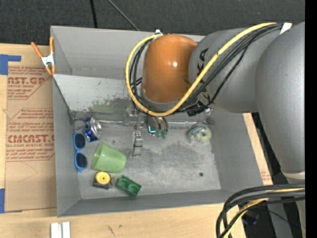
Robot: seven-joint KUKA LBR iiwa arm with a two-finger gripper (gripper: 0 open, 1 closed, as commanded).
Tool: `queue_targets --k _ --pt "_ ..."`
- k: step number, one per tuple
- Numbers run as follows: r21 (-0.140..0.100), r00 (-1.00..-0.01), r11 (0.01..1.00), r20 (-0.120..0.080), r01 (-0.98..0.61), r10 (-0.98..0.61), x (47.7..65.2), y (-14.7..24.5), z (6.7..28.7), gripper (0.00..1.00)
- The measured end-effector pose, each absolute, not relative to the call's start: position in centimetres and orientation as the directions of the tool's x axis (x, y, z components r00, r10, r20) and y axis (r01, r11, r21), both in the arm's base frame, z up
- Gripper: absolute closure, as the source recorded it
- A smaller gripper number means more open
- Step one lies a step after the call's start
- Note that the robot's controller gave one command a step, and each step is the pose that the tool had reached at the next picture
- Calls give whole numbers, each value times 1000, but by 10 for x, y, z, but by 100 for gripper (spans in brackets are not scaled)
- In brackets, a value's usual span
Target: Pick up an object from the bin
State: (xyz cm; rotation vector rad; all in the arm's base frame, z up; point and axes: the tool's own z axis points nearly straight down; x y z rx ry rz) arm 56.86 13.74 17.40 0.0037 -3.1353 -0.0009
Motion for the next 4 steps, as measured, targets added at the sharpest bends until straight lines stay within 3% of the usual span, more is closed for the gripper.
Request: queue_targets --k 1,2,3,4 --pt "-3 -794 794 -3 -607 -607 495 151 71 0" --pt "-6 -829 829 -15 -559 -559 484 151 73 0" --pt "-3 -827 827 3 -562 -562 481 150 73 100" --pt "-2 -827 827 2 -562 -562 481 150 73 0"
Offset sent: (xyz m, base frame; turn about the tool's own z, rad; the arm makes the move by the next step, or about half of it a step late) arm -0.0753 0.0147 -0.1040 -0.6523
